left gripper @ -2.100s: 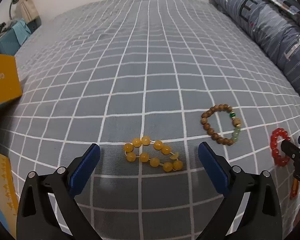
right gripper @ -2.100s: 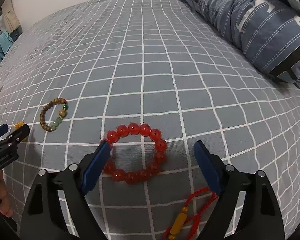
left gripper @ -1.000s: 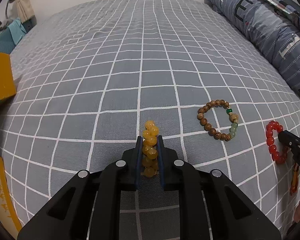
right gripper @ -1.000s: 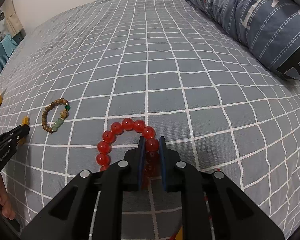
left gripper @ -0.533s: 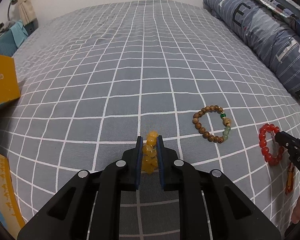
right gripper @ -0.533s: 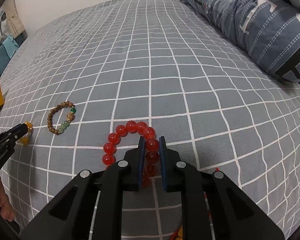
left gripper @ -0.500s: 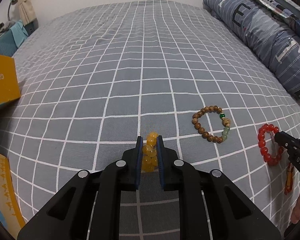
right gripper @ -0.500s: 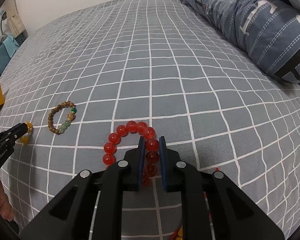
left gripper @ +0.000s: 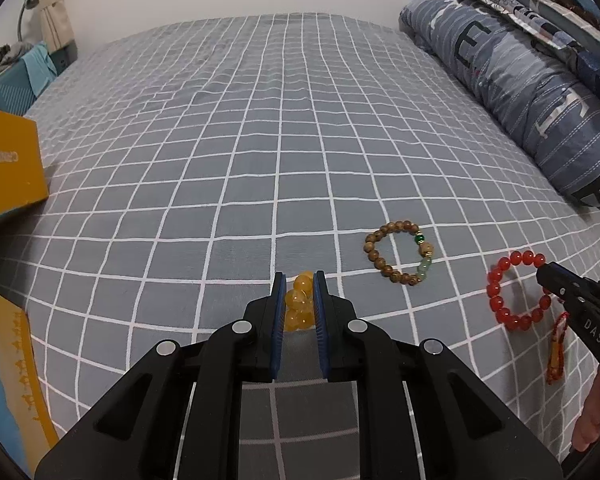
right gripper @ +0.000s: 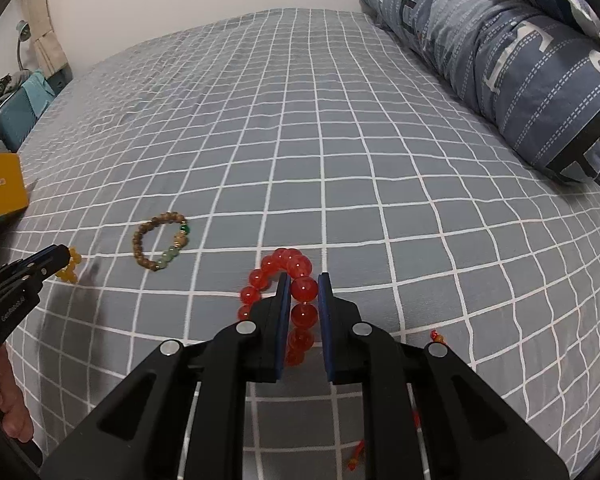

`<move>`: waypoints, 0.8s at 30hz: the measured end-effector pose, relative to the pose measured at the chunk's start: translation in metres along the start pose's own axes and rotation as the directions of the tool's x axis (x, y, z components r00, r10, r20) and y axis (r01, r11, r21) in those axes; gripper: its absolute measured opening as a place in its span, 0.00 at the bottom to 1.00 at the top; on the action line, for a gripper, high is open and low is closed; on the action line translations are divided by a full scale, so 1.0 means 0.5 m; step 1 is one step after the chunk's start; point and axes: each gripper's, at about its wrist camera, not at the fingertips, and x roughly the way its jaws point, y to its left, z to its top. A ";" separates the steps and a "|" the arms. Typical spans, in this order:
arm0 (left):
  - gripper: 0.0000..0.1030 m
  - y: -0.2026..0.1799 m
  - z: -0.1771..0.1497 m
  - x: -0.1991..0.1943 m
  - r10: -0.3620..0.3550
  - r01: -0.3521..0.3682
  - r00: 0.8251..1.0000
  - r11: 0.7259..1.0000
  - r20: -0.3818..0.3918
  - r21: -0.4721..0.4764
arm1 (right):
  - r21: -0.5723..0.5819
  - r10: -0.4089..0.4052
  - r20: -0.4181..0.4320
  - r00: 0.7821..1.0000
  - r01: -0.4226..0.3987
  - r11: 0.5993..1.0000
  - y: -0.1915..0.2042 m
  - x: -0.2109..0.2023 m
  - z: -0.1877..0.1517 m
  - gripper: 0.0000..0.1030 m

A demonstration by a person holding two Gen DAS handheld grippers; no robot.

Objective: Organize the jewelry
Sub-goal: 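Lift and carry the amber and red bead bracelets with both tools to the box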

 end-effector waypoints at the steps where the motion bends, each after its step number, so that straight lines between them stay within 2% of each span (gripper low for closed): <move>1: 0.13 0.000 0.001 -0.006 -0.002 0.002 1.000 1.000 0.002 -0.002 | -0.001 0.002 0.003 1.000 -0.002 1.000 0.003 -0.004 0.000 0.13; 16: 0.13 -0.006 -0.005 -0.073 -0.032 0.032 0.999 0.999 0.031 -0.001 | -0.029 0.037 0.031 0.999 -0.036 0.999 0.032 -0.057 0.000 0.13; 24: 0.13 -0.011 -0.009 -0.098 -0.031 0.030 0.999 1.000 0.034 0.007 | -0.045 0.028 0.041 0.999 -0.027 0.999 0.043 -0.081 -0.002 0.13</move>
